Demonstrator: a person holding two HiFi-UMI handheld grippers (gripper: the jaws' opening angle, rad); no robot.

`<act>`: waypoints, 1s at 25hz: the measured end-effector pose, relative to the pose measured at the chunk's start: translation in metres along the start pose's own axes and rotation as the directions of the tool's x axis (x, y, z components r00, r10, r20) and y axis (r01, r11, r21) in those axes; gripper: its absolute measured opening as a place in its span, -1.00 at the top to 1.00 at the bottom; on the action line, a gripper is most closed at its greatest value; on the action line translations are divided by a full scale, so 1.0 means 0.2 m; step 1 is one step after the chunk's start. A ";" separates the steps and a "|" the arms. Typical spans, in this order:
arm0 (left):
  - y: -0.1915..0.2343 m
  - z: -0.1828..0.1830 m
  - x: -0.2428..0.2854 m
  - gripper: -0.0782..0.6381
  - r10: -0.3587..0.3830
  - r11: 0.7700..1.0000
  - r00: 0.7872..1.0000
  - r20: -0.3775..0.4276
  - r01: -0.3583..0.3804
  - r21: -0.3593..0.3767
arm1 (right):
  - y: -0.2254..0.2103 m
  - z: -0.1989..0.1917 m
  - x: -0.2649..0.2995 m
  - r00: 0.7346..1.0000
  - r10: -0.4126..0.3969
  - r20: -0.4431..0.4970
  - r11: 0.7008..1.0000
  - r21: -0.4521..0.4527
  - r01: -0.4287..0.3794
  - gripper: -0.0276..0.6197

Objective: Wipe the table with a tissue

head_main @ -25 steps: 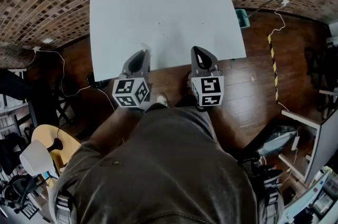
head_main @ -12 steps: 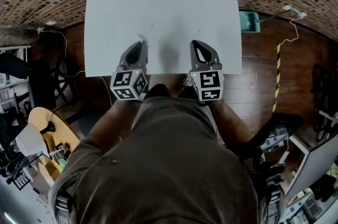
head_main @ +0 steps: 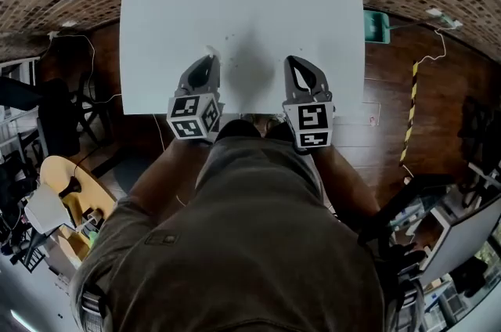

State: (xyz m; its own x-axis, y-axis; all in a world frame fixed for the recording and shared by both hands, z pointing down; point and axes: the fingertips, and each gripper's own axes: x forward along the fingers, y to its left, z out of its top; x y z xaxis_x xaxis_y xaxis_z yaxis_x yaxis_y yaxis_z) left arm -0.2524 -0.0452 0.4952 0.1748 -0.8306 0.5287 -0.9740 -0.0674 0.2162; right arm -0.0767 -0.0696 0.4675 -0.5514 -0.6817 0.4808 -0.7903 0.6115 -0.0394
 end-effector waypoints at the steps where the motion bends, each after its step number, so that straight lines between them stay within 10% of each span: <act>1: 0.02 -0.01 0.02 0.70 0.000 1.000 1.000 -0.015 0.000 0.002 | 0.00 0.00 0.01 1.000 -0.001 -0.007 1.000 -0.005 0.001 0.87; 25: 0.20 -0.28 0.43 0.70 0.010 0.997 0.959 -0.284 0.011 0.070 | -0.08 -0.16 0.17 0.994 -0.042 -0.097 0.998 0.051 0.048 0.87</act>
State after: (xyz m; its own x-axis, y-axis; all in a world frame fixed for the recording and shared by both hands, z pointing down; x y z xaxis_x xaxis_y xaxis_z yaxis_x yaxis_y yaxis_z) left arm -0.2691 -0.0878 0.5951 0.1990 -0.6397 0.7424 -0.9798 -0.1150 0.1635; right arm -0.0746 -0.0891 0.5115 -0.4889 -0.6649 0.5646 -0.8283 0.5569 -0.0615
